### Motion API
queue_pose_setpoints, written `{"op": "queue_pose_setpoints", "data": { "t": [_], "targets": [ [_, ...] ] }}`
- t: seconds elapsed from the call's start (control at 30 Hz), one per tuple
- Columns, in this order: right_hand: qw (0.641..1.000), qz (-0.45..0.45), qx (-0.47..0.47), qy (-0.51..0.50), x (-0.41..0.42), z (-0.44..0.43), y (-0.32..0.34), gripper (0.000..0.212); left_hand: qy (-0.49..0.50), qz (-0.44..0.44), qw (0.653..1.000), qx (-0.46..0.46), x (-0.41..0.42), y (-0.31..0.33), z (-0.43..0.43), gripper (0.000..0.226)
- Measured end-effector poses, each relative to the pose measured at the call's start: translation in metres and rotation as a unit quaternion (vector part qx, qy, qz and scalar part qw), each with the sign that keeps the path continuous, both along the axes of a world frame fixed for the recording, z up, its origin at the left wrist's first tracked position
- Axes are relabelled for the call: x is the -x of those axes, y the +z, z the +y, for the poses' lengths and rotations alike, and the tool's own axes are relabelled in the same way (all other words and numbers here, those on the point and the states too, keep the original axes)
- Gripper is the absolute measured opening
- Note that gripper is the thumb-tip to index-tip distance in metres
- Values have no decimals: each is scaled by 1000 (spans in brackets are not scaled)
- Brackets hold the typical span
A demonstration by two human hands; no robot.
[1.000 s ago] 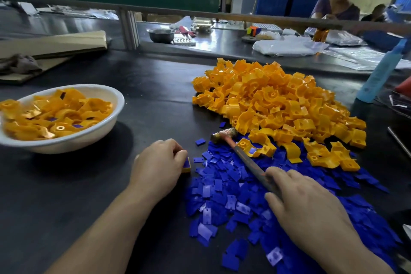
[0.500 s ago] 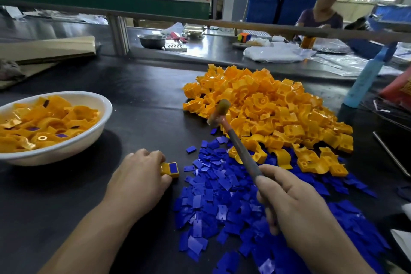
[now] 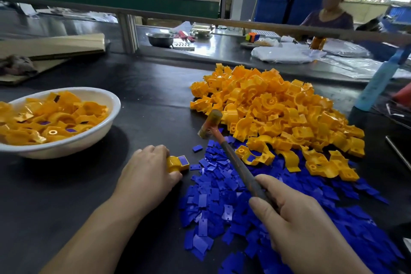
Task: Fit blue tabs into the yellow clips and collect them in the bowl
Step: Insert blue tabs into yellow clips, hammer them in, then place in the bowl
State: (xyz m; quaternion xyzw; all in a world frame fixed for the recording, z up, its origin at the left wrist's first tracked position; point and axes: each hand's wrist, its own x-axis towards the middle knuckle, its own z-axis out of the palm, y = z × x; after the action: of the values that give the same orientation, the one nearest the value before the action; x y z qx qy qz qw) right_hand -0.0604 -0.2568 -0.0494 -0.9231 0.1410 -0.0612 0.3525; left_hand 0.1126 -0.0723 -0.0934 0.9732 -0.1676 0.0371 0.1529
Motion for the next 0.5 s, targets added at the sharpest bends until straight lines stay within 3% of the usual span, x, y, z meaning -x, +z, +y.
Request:
{"op": "queue_pose_setpoints", "data": {
  "t": [0.13,0.3,0.5],
  "targets": [
    [999,23,-7,28,1,2,0,41,1,-12,1000,-2,0,0,1,43],
    [994,62,62,68,2,6,5,40,8,-4,1000,8,0,1,0,41],
    [986,43,139,84,2,14,6,44,6,4,1000,17,0,3,0,41]
  ]
}}
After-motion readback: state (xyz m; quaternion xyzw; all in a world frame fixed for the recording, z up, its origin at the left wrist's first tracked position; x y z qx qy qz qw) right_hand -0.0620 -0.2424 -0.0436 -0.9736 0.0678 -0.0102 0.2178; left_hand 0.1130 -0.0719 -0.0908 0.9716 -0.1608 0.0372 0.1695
